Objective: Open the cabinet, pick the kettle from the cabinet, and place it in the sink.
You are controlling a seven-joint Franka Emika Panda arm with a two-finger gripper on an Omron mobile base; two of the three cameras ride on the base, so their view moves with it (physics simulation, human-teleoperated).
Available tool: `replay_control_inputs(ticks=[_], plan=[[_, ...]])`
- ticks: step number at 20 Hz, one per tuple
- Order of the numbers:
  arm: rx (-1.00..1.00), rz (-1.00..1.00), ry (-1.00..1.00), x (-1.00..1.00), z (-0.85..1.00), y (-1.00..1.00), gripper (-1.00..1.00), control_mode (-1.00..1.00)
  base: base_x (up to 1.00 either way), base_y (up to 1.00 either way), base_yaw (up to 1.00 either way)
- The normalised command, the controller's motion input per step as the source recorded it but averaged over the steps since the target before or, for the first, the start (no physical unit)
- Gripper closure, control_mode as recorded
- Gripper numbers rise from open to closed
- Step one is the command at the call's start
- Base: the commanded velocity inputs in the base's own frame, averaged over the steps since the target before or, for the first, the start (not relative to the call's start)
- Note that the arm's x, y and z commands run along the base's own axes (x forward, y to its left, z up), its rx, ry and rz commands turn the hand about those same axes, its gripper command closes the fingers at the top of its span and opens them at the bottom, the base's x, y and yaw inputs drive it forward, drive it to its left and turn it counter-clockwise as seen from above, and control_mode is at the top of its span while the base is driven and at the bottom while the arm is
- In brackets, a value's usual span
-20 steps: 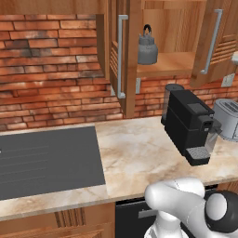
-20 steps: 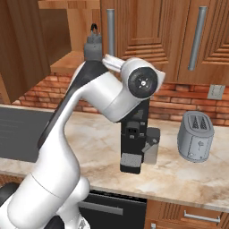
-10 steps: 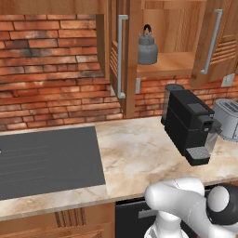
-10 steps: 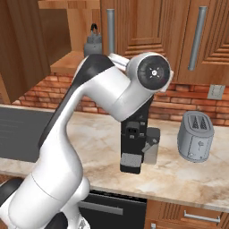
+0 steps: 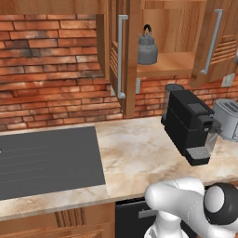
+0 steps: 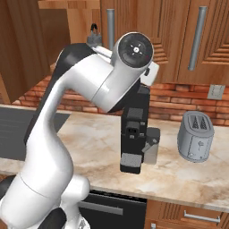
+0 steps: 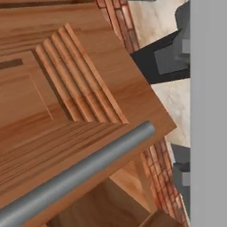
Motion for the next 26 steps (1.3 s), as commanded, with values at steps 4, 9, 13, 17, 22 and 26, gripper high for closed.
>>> replay_control_inputs(ticks=[4, 9, 13, 17, 22, 26], plan=[[0.13, 0.00, 0.00, -0.09, 0.00, 0.39, -1.00, -1.00, 0.00, 0.00, 0.00], [0.14, 0.00, 0.02, -0.07, 0.00, 0.38, -1.00, -1.00, 0.00, 0.00, 0.00], [0.15, 0.00, 0.03, -0.01, 0.00, 0.39, -1.00, -1.00, 0.00, 0.00, 0.00], [0.13, -0.06, 0.04, 0.03, 0.01, 0.42, -1.00, -1.00, 0.00, 0.00, 0.00], [0.09, -0.11, 0.04, 0.13, 0.01, 0.45, -1.00, -1.00, 0.00, 0.00, 0.00], [0.11, -0.14, 0.06, 0.10, 0.00, 0.44, -1.00, -1.00, 0.00, 0.00, 0.00]])
